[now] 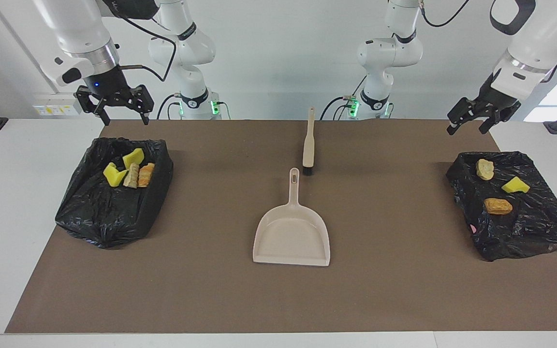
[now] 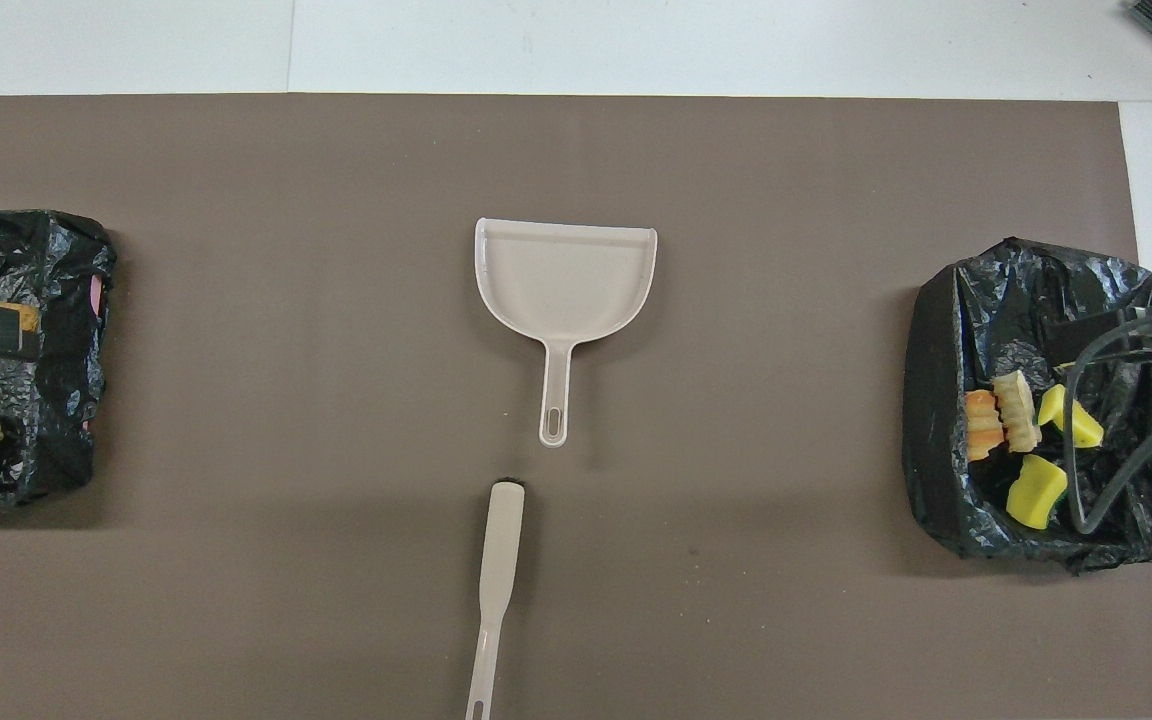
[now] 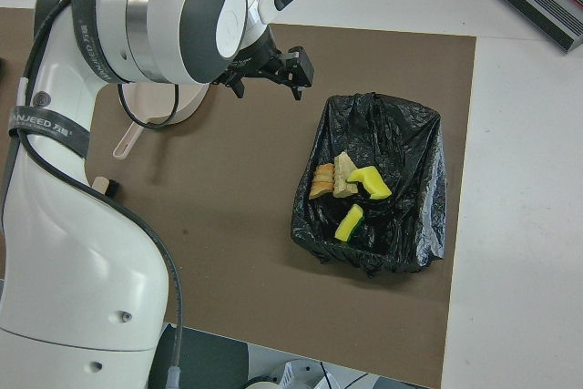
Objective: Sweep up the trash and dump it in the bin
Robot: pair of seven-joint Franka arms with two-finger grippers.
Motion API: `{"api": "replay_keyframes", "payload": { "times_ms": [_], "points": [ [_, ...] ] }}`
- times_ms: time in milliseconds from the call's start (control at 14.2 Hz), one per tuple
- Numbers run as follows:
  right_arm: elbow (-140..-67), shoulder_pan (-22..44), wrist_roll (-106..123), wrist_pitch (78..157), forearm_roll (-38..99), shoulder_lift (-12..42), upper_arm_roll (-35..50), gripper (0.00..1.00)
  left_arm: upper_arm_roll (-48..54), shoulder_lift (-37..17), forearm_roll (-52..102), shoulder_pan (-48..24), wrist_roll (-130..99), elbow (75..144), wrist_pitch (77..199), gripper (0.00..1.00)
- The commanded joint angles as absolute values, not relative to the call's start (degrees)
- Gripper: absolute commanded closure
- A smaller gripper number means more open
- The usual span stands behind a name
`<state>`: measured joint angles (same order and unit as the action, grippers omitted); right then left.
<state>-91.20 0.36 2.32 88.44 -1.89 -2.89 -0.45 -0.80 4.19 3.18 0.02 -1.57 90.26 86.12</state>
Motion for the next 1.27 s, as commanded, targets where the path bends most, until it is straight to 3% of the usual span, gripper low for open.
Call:
{"api": "replay_keyframes", "payload": {
  "times_ms": [0,1195],
  "points": [
    [-92.7,-0.3,1.2,89.2,-1.1,-4.1,-0.2,0.00,-0.6,3.4,1.7,-0.6,-2.1,86.0,82.2,0.00],
    [-92.7,-0.3,1.3,89.2,-1.1,-4.1,-0.1,0.00,-0.8,6.2,1.8,-0.1,-1.6,87.6,82.6,0.00]
  ]
}}
